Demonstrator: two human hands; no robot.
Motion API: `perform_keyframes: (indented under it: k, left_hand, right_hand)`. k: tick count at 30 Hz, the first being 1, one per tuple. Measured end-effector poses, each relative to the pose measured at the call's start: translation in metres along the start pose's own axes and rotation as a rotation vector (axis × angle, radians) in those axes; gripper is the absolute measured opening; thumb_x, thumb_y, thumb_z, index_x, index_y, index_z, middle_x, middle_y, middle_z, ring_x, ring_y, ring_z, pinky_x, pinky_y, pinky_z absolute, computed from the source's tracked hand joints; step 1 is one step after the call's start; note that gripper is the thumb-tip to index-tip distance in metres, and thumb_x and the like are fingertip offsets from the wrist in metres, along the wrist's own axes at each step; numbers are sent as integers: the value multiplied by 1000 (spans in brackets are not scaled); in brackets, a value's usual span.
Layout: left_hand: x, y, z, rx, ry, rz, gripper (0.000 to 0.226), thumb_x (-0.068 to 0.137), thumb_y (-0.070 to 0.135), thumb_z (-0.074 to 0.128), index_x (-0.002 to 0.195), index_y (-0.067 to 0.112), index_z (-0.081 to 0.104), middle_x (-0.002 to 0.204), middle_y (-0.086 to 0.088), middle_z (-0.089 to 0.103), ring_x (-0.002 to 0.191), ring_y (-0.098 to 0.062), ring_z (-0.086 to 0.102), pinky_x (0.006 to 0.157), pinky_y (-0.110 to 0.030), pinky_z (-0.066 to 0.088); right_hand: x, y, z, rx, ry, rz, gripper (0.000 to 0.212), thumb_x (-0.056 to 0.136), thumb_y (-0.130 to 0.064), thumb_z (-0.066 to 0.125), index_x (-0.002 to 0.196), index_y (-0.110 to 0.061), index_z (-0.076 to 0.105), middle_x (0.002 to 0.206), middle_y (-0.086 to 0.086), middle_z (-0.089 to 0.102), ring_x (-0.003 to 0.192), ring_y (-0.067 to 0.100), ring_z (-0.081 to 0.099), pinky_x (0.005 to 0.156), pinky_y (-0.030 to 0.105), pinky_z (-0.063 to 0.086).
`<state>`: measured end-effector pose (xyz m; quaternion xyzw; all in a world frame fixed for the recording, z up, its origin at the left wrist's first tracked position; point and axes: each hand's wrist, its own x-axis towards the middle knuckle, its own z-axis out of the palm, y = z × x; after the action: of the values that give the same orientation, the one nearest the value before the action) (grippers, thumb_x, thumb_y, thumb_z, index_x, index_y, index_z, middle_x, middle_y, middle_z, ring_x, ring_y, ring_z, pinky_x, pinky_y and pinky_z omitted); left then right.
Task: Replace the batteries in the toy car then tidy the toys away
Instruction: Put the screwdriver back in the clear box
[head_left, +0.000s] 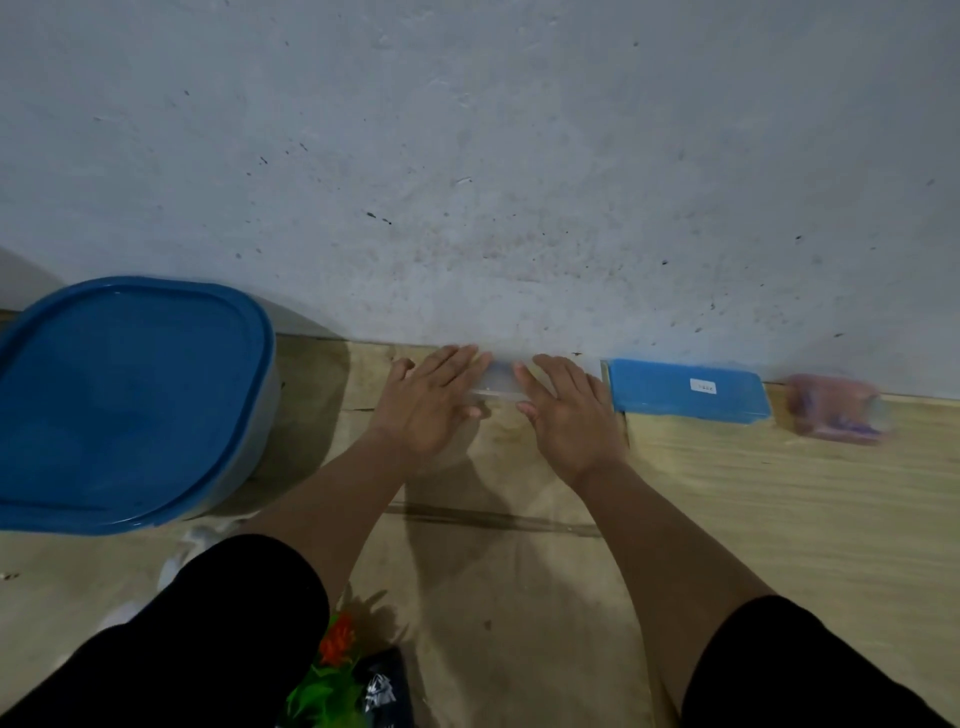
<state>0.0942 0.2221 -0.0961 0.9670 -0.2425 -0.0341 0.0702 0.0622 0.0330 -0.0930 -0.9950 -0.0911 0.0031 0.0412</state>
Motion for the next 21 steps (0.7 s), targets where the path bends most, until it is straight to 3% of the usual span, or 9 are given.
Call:
perform_keyframes:
  k: [2, 4, 6, 8, 11, 15, 18, 21]
  left_hand:
    - [0, 1, 2, 92, -91, -28, 67, 89, 56, 2, 150, 30, -6, 159, 10, -2, 146, -10, 2, 108, -46, 18]
    - [1, 5, 0, 144, -144, -38, 63, 96, 54, 11, 148, 29, -16, 158, 10, -12, 146, -9, -8, 112, -48, 14]
    - [1, 8, -1, 144, -168, -63, 67, 96, 56, 16, 147, 28, -18, 158, 10, -16, 145, -10, -11, 113, -50, 11]
    - [0, 11, -1, 141, -189, -84, 71, 94, 59, 17, 147, 28, -18, 158, 10, -17, 145, -10, -13, 114, -52, 9]
    - [0, 15, -3, 103, -206, -103, 74, 93, 61, 20, 149, 27, -15, 158, 10, -16, 145, -10, -13, 112, -55, 7]
    - [-3, 15, -20, 44, -227, -118, 79, 92, 60, 27, 150, 22, -11, 159, 7, -14, 145, -12, -14, 114, -54, 3]
    - [-21, 10, -42, 21, -154, -134, 84, 91, 62, 31, 150, 20, -12, 159, 6, -15, 145, -13, -17, 114, -53, 1]
    - [-51, -1, -72, 80, -103, -165, 89, 89, 64, 34, 149, 20, -14, 158, 5, -16, 144, -14, -18, 114, -54, 2]
  right_hand:
    - [2, -2, 1, 14, -7, 37, 49, 98, -23, 43, 145, -27, 31, 153, 4, 29, 144, 26, 18, 116, 44, 16]
    - [3, -5, 0, -20, 19, 98, 54, 91, -11, 53, 140, -31, 40, 150, 5, 35, 141, 30, 24, 112, 48, 22]
    - [5, -8, -3, -28, 93, 145, 52, 84, -9, 63, 130, -31, 54, 136, 9, 48, 128, 33, 39, 101, 47, 35]
    - [7, -10, -6, 24, 127, 160, 48, 84, -10, 63, 127, -30, 56, 130, 7, 49, 121, 29, 42, 96, 42, 36]
    - [10, -11, -12, 73, 64, 202, 47, 90, -17, 57, 134, -34, 48, 134, 1, 41, 124, 22, 35, 101, 37, 30]
    - [10, -14, -26, 21, -51, 158, 54, 93, -35, 51, 143, -34, 29, 143, 2, 34, 131, 22, 30, 110, 44, 25]
    - [3, -21, -45, -12, -30, 112, 59, 95, -39, 44, 147, -34, 16, 147, 2, 30, 135, 22, 27, 109, 45, 25]
    - [-7, -39, -70, 24, 0, 49, 56, 96, -40, 40, 147, -34, 17, 149, 2, 28, 135, 22, 26, 105, 42, 27]
